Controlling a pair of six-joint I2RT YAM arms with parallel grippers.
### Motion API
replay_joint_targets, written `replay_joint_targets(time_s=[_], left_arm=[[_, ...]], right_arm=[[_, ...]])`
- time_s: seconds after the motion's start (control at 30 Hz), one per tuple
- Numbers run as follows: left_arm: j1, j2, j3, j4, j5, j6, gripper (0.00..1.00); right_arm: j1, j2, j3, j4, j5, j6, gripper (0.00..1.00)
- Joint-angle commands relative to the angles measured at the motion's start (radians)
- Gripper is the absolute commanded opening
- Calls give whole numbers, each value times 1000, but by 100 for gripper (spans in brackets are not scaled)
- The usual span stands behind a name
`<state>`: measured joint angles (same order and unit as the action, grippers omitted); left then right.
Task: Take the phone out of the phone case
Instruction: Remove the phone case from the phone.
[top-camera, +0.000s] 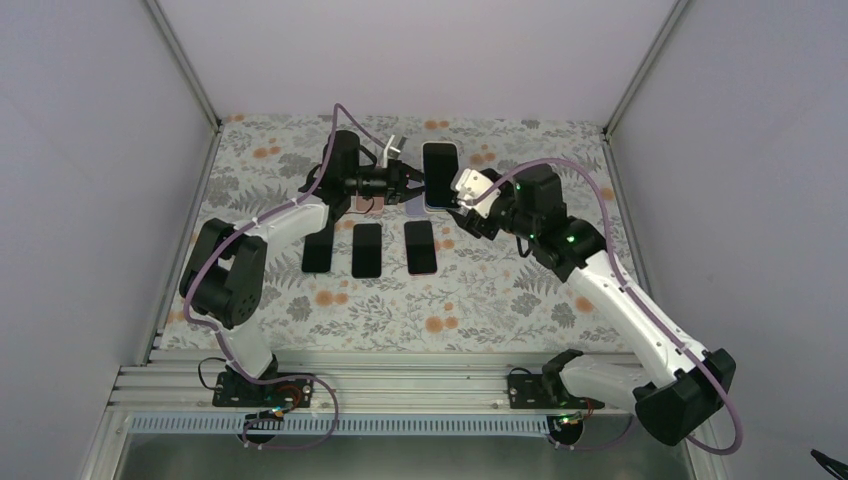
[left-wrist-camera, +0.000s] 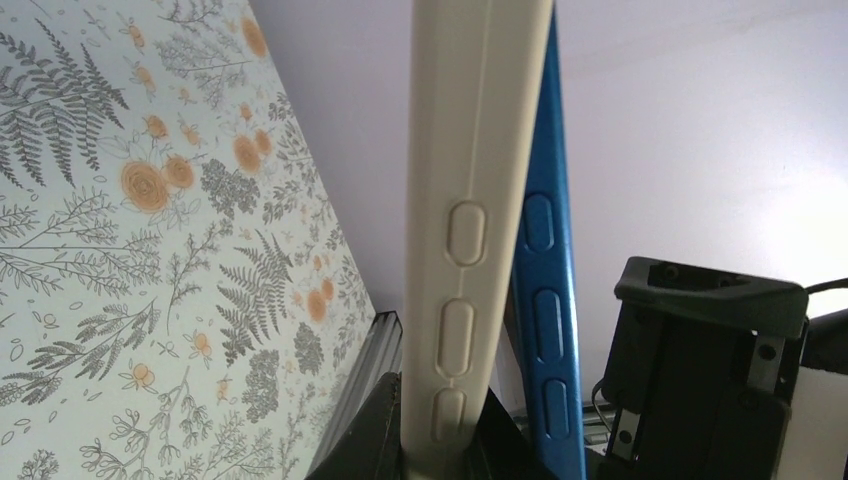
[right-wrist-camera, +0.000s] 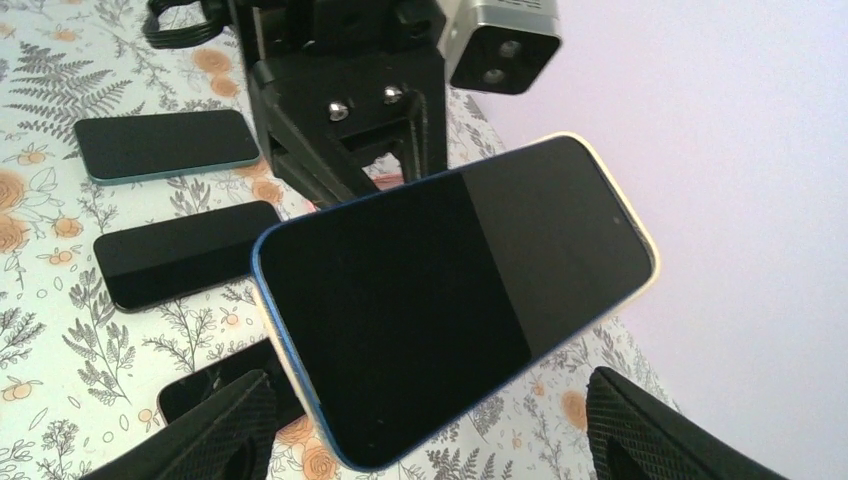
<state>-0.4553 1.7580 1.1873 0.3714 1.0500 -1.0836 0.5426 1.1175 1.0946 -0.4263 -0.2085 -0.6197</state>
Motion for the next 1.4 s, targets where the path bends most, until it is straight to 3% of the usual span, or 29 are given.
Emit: replay_joint_targets(time_s=[0.0,0.53,0.83,1.2,1.37], left_arm=[[5,-7,27,42,14,-13,2],[6,0,18,55,16,-36,2],[3,-3,7,52,9,-32,2],[-2,7,5,54,6,-38,3],[-6,12,5,58,7,-42,3]], right_arm=[[47,7,-16,20,60,-52,72],[181,46,-101,213,375,-156,70],[197,61,-116,319,487,-194,60],[245,73,-173,451,613,-322,31],[257,76,-183,532,671,-371,24]])
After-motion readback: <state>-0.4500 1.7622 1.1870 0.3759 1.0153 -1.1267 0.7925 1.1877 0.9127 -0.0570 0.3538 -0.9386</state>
